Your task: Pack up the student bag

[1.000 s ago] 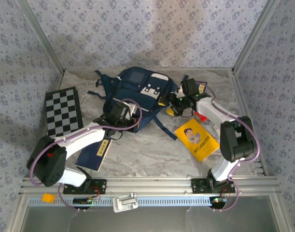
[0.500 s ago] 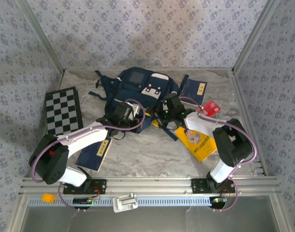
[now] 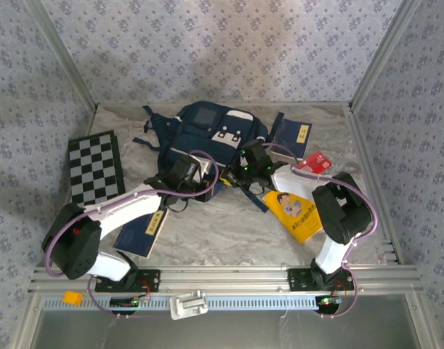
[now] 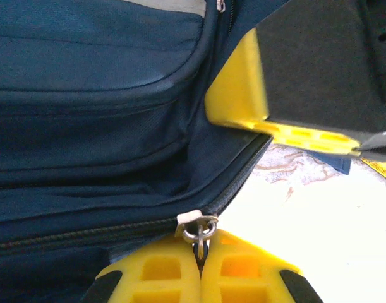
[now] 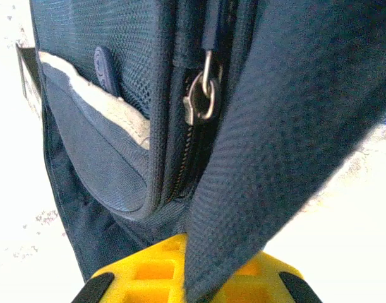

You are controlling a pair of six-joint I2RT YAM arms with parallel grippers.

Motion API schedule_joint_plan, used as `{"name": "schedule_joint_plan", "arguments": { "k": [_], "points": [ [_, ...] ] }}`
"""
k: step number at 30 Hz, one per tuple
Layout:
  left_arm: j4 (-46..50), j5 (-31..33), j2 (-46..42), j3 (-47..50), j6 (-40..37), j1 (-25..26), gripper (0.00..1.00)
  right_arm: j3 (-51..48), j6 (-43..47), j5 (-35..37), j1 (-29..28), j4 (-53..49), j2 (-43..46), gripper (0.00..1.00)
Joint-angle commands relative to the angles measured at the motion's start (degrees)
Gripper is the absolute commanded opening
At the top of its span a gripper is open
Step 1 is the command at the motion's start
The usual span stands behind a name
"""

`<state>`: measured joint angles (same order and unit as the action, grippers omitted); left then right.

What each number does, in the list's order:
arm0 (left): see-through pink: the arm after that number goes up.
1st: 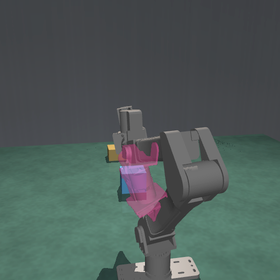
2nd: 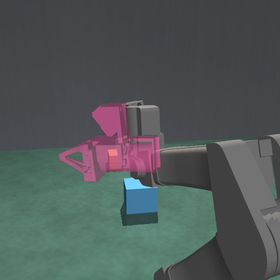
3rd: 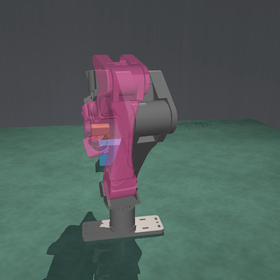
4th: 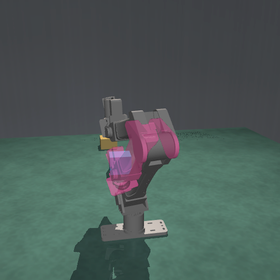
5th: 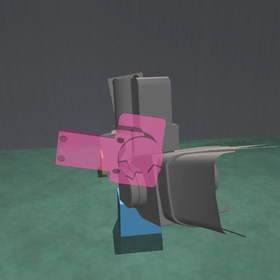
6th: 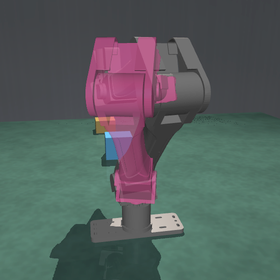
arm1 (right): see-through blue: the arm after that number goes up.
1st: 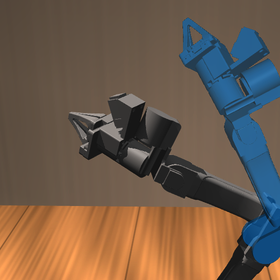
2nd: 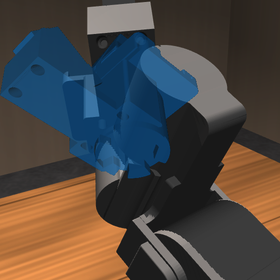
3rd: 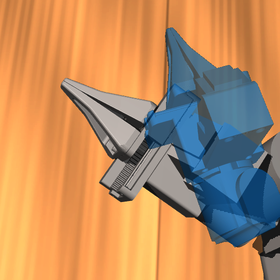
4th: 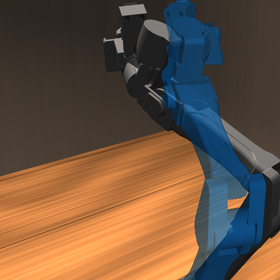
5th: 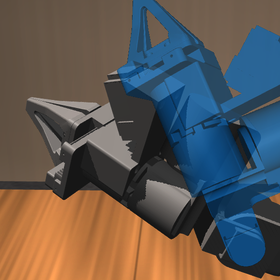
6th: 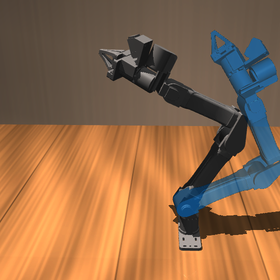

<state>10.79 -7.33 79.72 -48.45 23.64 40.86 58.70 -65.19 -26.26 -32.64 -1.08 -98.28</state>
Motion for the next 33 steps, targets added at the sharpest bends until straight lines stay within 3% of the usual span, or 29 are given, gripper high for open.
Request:
{"name": "schedule_joint_plan", "arguments": {
  "k": [1, 5, 13, 19, 22, 24, 33],
  "points": [
    [4.6, -0.5, -6.8, 1.4, -2.8, -1.3, 0.0, 0.8, 9.9, -1.3, 5.5, -8.0, 3.0, 0.03],
    [7.4, 1.6, -10.5, 4.9, -4.4, -4.5, 0.0, 3.4, 16.3, -4.2, 11.7, -13.6, 3.0, 0.02],
    [3.9, -6.6, -7.9, 3.5, -2.2, -6.8, 0.0, 17.5, 26.0, -0.9, 15.2, -23.8, -2.9, 0.07],
    [0.6, -7.9, -4.0, 0.6, -0.4, -5.4, 0.0, 20.1, 26.2, -1.3, 14.9, -25.6, -4.7, 0.29],
    [0.1, -7.9, -3.1, 0.0, -0.3, -4.5, 0.0, 18.6, 27.2, 1.3, 14.8, -28.8, -1.3, 0.53],
    [0.2, -7.8, -2.5, -0.5, -0.6, -3.9, 0.0, 16.7, 27.2, 3.3, 14.6, -31.4, 2.0, 0.61],
    [-0.4, -7.1, 0.0, -2.0, -0.3, -1.9, 0.0, 4.9, 13.4, 4.9, 7.3, -27.3, 11.6, 0.78]
  ]
}}
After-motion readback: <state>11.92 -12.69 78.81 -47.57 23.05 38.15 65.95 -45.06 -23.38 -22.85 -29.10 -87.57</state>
